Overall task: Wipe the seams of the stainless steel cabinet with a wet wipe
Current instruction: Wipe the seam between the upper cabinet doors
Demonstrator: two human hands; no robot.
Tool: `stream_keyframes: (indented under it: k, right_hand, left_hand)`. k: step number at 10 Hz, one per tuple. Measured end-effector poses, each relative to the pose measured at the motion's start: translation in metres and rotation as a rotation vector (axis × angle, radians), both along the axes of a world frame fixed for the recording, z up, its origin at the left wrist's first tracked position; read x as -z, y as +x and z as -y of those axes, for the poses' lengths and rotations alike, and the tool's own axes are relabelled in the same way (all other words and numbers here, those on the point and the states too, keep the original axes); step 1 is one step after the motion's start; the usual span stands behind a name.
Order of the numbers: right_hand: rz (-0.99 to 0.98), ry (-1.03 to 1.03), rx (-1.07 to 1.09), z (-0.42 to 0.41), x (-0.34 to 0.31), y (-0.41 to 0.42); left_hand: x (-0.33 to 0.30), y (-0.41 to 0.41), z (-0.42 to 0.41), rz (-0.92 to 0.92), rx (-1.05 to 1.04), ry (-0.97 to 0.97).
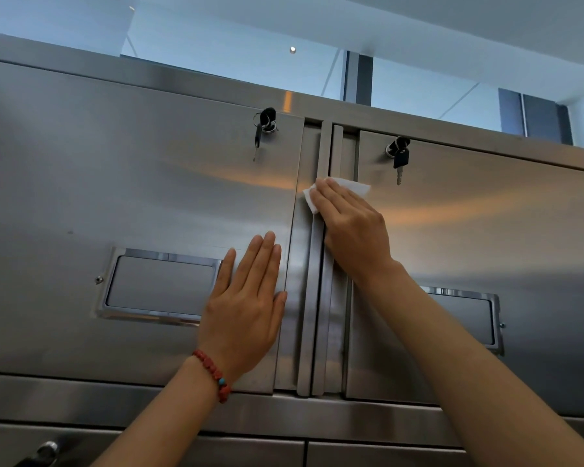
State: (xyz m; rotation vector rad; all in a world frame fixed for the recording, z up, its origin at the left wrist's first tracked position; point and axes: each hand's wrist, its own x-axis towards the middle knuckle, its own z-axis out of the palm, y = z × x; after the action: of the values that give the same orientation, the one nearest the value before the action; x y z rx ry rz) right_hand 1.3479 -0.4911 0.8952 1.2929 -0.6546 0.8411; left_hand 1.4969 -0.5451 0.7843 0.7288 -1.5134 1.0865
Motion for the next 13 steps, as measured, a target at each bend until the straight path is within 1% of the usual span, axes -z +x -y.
stream_keyframes:
  k: [1, 3, 5, 7, 9, 12, 13]
  right_hand:
    - [-0.022, 0.0, 0.006, 0.001, 0.01, -0.004]
    - [-0.05, 0.016, 0.032, -0.004, -0.005, -0.004]
    - [-0.098, 0.009, 0.032, -0.003, 0.003, -0.009]
    - [-0.067, 0.026, 0.025, -0.004, -0.006, -0.007]
    - [-0.07, 0.035, 0.013, -0.001, 0.003, -0.009]
    - [-0.004, 0.025, -0.001, -0.003, -0.03, 0.0]
    - [0.03, 0.025, -0.013, 0.0, -0.03, 0.002]
  left_hand:
    - [0.0, 0.0, 0.0, 0.0, 0.006, 0.003]
    - [0.0, 0.0, 0.0, -0.001, 0.014, 0.001]
    - [0.001, 0.0, -0.001, 0.001, 0.013, -0.001]
    - [0.001, 0.0, -0.002, 0.002, 0.002, 0.008]
    - [0.001, 0.0, -0.002, 0.003, 0.012, 0.017]
    - [0.001, -0.001, -0.001, 0.004, 0.0, 0.024]
    - [0.001, -0.001, 0.0, 0.004, 0.006, 0.02]
